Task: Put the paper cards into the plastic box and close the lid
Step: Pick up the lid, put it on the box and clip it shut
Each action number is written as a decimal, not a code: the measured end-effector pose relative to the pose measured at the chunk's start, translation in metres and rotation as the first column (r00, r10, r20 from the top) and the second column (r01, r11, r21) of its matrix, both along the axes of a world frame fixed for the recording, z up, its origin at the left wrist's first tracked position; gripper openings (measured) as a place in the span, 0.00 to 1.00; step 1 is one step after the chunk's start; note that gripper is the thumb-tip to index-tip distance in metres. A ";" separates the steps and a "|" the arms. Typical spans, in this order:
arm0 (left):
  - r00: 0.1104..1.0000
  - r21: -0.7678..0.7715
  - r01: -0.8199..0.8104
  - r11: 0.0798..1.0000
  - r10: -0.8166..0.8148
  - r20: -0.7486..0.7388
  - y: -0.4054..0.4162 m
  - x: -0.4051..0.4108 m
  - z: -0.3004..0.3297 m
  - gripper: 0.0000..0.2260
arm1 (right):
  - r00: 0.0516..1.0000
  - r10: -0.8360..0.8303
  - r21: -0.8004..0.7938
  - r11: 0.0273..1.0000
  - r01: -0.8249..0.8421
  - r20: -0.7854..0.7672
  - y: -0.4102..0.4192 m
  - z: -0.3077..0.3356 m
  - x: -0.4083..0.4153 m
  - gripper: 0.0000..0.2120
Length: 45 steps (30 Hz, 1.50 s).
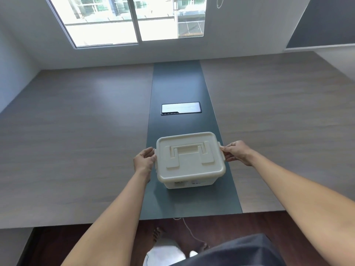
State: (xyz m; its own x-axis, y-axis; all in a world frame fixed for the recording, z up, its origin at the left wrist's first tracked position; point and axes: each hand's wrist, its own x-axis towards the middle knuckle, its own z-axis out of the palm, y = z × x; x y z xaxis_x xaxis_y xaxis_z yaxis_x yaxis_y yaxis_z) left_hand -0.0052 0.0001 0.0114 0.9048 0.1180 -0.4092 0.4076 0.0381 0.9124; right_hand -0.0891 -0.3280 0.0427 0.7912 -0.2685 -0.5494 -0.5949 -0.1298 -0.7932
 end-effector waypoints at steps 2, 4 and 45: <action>1.000 0.010 0.008 1.000 -0.008 -0.002 -0.001 0.001 -0.001 0.18 | 1.000 0.013 -0.030 0.999 -0.014 -0.020 0.000 -0.001 -0.001 0.09; 1.000 0.031 0.025 0.999 -0.025 -0.004 0.000 0.002 -0.003 0.18 | 1.000 -0.004 -0.026 1.000 0.003 -0.021 0.001 -0.004 -0.002 0.11; 0.995 0.294 0.063 0.954 -0.038 -0.090 -0.010 0.007 0.007 0.11 | 0.981 -0.171 -0.160 0.970 0.185 0.095 0.016 -0.020 0.010 0.04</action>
State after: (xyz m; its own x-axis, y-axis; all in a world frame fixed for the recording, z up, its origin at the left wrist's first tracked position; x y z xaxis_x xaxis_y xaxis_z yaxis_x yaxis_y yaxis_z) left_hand 0.0019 -0.0099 0.0180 0.8771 0.2004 -0.4365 0.4766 -0.2507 0.8426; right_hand -0.0792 -0.3117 0.0228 0.7617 -0.4918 -0.4217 -0.5562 -0.1627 -0.8150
